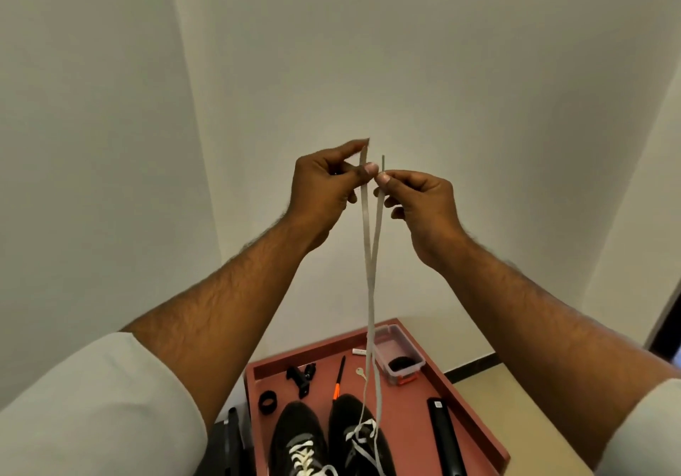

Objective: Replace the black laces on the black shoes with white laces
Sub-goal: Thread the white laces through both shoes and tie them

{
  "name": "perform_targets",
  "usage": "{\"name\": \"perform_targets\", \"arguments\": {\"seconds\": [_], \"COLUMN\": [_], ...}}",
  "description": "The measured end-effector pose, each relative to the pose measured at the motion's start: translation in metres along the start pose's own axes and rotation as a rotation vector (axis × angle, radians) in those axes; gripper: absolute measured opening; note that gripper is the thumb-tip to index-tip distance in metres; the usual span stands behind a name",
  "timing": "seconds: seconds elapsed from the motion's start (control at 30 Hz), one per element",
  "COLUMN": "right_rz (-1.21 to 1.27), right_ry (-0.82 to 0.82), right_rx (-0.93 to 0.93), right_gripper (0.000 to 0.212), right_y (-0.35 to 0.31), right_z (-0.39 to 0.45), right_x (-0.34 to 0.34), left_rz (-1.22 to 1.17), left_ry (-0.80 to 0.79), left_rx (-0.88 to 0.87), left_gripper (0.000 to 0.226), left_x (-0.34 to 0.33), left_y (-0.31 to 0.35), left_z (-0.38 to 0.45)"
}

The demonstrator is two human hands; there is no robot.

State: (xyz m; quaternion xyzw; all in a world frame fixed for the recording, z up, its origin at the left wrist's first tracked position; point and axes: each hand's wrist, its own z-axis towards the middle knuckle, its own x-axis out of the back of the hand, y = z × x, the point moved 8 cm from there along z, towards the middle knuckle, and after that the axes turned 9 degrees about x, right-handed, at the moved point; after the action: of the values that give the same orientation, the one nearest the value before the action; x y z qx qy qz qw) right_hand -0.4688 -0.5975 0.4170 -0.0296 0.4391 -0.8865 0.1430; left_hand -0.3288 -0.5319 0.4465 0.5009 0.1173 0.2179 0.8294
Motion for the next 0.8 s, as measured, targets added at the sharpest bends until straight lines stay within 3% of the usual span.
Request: {"name": "perform_targets", "arguments": {"seconds": [0.1, 0.3, 0.43, 0.6, 0.8], "right_rz": [-0.029, -0.091, -0.112, -0.088, -0.111], "right_ry": [-0.016, -0.043, -0.055, -0.023, -0.064], "right_rx": [0.027, 0.056, 0.036, 0.001, -0.007], "right_gripper": [0.007, 0.011, 0.013, 0.008, 0.017], "right_y": [0.011, 0.033, 0.049, 0.064, 0.083], "right_z": [-0.002, -0.008, -0.013, -0.015, -0.023], "right_x": [0.000, -0.001, 0.000, 0.003, -0.002], "left_rz": [0.004, 0.144, 0.053, 0.047, 0.053], "left_ry": [-0.033, -0.032, -0.078, -0.046, -0.001], "left_rx": [0.036, 0.041, 0.165, 0.207, 0.190], "left_gripper": [0.006, 0.011, 0.028, 0.013, 0.010], "left_x": [-0.004, -0.011, -0.013, -0.008, -0.007], "left_y": [-0.019, -0.048, -0.068, -0.086, -0.110], "left_z": [-0.004, -0.008, -0.008, -0.009, -0.013]}}
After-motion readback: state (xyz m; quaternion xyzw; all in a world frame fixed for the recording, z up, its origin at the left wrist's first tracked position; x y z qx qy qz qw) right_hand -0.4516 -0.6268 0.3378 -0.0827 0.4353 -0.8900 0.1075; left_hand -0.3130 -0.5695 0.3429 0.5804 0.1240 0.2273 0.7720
